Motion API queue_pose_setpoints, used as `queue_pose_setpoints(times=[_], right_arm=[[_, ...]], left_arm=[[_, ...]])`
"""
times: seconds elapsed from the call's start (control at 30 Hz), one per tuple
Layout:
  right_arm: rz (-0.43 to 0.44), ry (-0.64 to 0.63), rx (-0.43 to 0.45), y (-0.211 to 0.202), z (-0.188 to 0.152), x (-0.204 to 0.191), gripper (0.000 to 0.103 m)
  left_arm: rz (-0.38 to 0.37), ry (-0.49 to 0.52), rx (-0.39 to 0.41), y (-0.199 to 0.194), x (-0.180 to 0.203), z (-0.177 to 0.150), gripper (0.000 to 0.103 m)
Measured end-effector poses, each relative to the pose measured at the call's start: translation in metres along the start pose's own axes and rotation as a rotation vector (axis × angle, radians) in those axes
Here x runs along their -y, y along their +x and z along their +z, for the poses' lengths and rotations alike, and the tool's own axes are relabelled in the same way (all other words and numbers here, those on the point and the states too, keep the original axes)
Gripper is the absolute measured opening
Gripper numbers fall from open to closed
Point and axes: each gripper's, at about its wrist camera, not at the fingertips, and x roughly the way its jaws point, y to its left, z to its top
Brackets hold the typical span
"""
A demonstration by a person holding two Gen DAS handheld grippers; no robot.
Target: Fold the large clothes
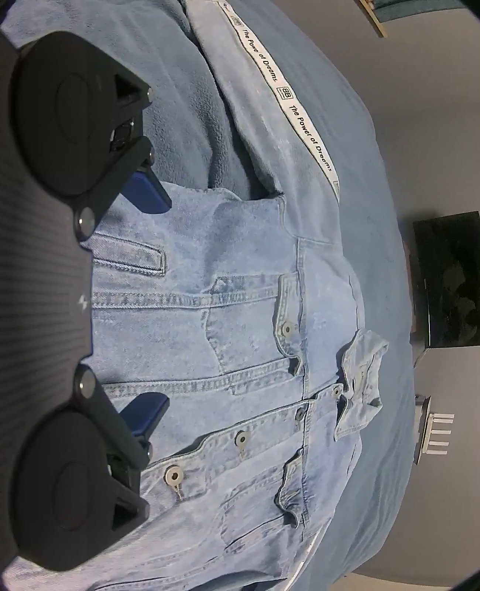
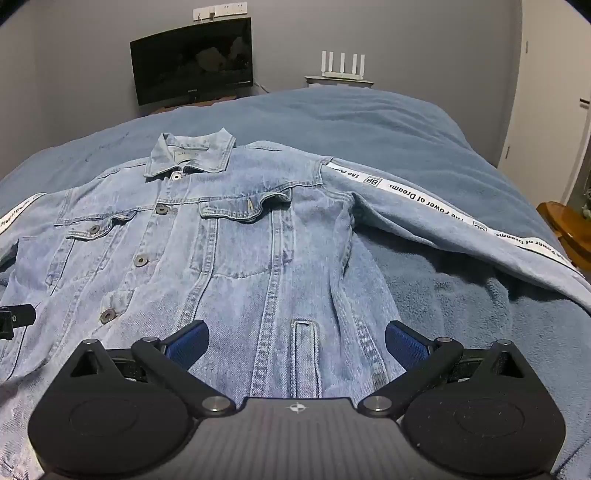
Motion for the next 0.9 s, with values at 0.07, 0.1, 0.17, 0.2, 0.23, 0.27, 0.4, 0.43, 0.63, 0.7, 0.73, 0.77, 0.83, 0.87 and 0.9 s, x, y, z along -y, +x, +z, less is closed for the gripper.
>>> queue_pose_setpoints(times=[0.07, 0.1, 0.17, 0.2, 0.23, 0.27, 0.4, 0.43, 0.63, 0.7, 0.73, 0.77, 0.83, 0.87, 0.9], right_arm=[[0.002, 0.0, -0.002, 0.002, 0.0, 0.0002, 0.103], [0.002, 0.0, -0.003, 0.002, -0.0002, 0.0003, 0.103], [0.002, -0.001, -0.002, 0.0019, -0.001, -0.0002, 0.103], [0.003, 0.0, -0.002, 0.0016, -0.0014, 0.0001, 0.103], [0.004, 0.0, -0.003, 0.0012, -0.0016, 0.0009, 0.103], [0.006, 0.001, -0.004, 0.0011, -0.0017, 0.0016, 0.103], [0.005, 0.001, -0.01, 0.002, -0.0013, 0.0009, 0.103], [0.004, 0.001, -0.01, 0.0019, -0.0013, 0.0006, 0.103], [0.003, 0.002, -0.011, 0.0018, -0.0013, 0.0002, 0.103], [0.003, 0.001, -0.012, 0.0019, -0.0008, 0.0001, 0.103], [0.003, 0.001, -0.012, 0.002, -0.0011, 0.0002, 0.103], [0.003, 0.001, -0.012, 0.002, -0.0007, 0.0003, 0.103], [0.003, 0.001, -0.012, 0.0021, -0.0009, 0.0006, 0.103], [0.003, 0.001, -0.012, 0.002, -0.0008, 0.0004, 0.103], [0.003, 0.001, -0.012, 0.002, -0.0009, 0.0006, 0.103]], left_arm=[[0.001, 0.004, -0.003, 0.0004, 0.0004, 0.0001, 0.103], [0.0, 0.005, -0.003, 0.0, -0.0001, 0.0004, 0.103], [-0.001, 0.007, -0.005, 0.0004, 0.0, 0.0003, 0.103], [0.0, 0.009, -0.007, 0.0009, 0.0007, 0.0003, 0.103], [0.0, 0.012, -0.009, 0.0014, 0.0014, 0.0002, 0.103], [0.001, 0.016, -0.009, 0.0017, 0.0028, -0.0003, 0.103], [0.004, 0.032, -0.006, 0.002, 0.0064, -0.0016, 0.103], [0.005, 0.036, -0.005, 0.0015, 0.0072, -0.0018, 0.103], [0.005, 0.047, -0.006, 0.002, 0.008, -0.0017, 0.103], [0.005, 0.046, -0.007, 0.0024, 0.0085, -0.0014, 0.103], [0.004, 0.046, -0.009, 0.0027, 0.0083, -0.0012, 0.103], [0.004, 0.045, -0.01, 0.0029, 0.0081, -0.001, 0.103], [0.004, 0.044, -0.01, 0.0029, 0.0078, -0.0011, 0.103], [0.004, 0.045, -0.01, 0.0028, 0.0081, -0.0014, 0.103], [0.003, 0.045, -0.011, 0.0029, 0.0079, -0.0014, 0.103]])
